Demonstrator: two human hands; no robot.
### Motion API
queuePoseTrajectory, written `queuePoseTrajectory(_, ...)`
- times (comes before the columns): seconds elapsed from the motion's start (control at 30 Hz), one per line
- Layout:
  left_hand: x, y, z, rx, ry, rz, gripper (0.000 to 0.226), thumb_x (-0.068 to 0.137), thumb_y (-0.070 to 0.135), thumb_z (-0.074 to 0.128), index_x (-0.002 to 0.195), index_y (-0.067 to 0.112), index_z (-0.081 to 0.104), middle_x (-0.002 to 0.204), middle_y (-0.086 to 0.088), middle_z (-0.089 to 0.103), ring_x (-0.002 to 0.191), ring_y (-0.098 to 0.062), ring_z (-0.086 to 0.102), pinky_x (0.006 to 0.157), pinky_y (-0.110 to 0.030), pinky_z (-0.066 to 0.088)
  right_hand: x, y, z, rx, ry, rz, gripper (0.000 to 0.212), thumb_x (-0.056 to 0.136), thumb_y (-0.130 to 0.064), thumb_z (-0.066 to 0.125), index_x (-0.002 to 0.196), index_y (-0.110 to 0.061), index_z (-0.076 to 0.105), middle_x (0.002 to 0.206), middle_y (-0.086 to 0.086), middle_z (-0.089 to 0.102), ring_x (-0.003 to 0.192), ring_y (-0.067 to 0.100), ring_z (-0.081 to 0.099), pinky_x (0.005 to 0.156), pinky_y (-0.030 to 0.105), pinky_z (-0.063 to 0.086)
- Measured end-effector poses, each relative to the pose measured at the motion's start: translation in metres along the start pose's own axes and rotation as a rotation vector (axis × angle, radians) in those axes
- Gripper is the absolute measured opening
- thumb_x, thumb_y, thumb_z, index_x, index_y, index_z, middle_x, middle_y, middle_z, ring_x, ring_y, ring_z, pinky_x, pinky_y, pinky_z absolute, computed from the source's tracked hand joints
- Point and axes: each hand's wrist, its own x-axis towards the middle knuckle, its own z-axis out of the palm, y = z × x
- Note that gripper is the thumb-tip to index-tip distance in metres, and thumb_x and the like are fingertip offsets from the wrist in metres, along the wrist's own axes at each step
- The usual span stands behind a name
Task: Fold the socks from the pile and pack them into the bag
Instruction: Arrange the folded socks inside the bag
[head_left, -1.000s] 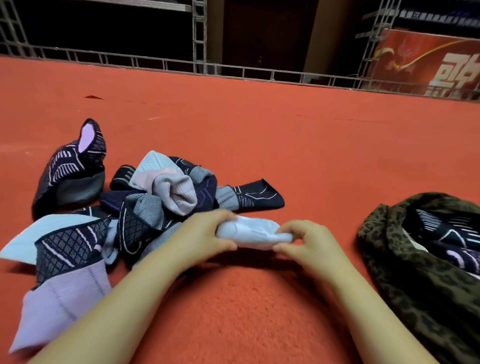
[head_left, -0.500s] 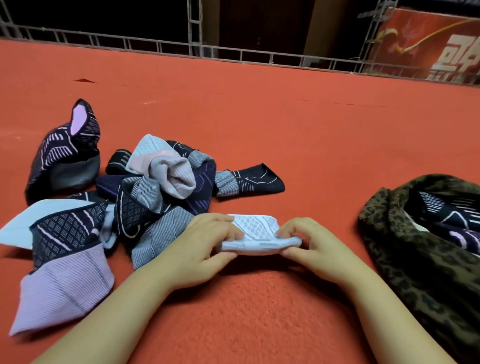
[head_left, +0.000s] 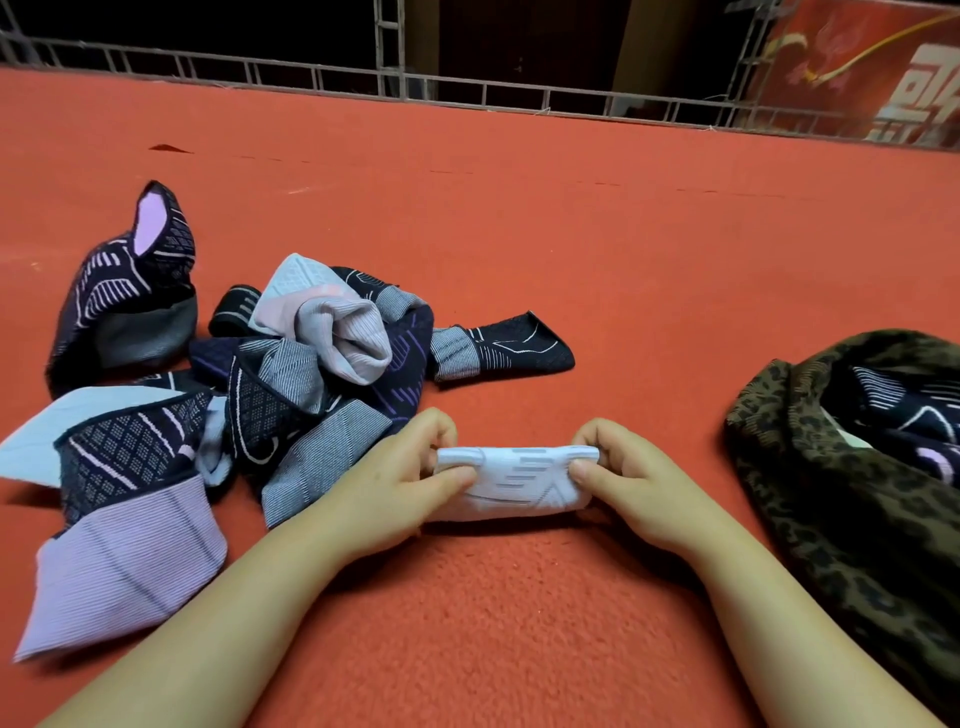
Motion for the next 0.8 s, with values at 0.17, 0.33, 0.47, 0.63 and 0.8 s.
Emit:
queuePoseTrajectory(0.17, 0.001, 0.007, 0.007, -0.183, -0.062, -0.215, 0.013, 0.079, 0.036, 0.061, 0.079, 0.025, 0.054, 0.058, 0.01, 0.049, 0.048, -0.005, 0.047, 0.047, -0.025, 0.042, 0.005, -0.003, 0.01, -0.237, 0.243, 0.014, 0.014, 0.094, -0.028, 0.049, 0.084, -0.019, 0.048, 0.068, -0.013, 0.046, 0.061, 0.002, 0.04, 0.059, 0.023, 0.034)
queuePoseTrajectory(0.33, 0.003, 0.012, 0.009, 0.195, -0.143, -0.399, 0.022, 0.09, 0.034, 0.05, 0.077, 0.017, 0.055, 0.059, 0.0, 0.063, 0.05, -0.015, 0.061, 0.055, -0.028, 0.046, 0.012, -0.004, 0.019, -0.545, 0.265, 0.227, 0.013, 0.095, -0.034, 0.046, 0.093, -0.023, 0.052, 0.088, -0.006, 0.061, 0.087, 0.018, 0.057, 0.075, 0.034, 0.04)
queuePoseTrajectory(0.47, 0.004, 0.009, 0.011, 0.627, -0.064, -0.426, 0.033, 0.08, 0.057, 0.049, 0.078, 0.025, 0.053, 0.078, 0.008, 0.062, 0.08, -0.014, 0.06, 0.065, -0.029, 0.043, 0.02, -0.003, 0.024, -0.897, 0.232, 0.383, 0.025, 0.095, -0.042, 0.037, 0.098, -0.021, 0.051, 0.109, 0.005, 0.065, 0.103, 0.027, 0.058, 0.074, 0.034, 0.038)
queuePoseTrajectory(0.63, 0.006, 0.015, 0.008, 0.597, -0.253, -0.455, 0.043, 0.076, 0.063, 0.054, 0.069, 0.021, 0.053, 0.071, 0.006, 0.057, 0.068, -0.014, 0.054, 0.059, -0.028, 0.037, 0.012, -0.004, 0.025, -0.936, 0.166, 0.405, 0.05, 0.086, -0.067, 0.031, 0.07, -0.021, 0.043, 0.099, 0.001, 0.065, 0.099, 0.027, 0.057, 0.082, 0.039, 0.039)
queuePoseTrajectory(0.8, -0.012, 0.022, 0.01, 0.468, -0.285, -0.436, 0.036, 0.082, 0.053, 0.058, 0.075, 0.018, 0.054, 0.079, 0.002, 0.059, 0.075, -0.017, 0.056, 0.067, -0.033, 0.042, 0.004, -0.003, 0.04, -0.693, 0.247, 0.237, 0.045, 0.087, -0.056, 0.049, 0.063, -0.019, 0.038, 0.078, -0.002, 0.056, 0.083, 0.02, 0.052, 0.078, 0.038, 0.039)
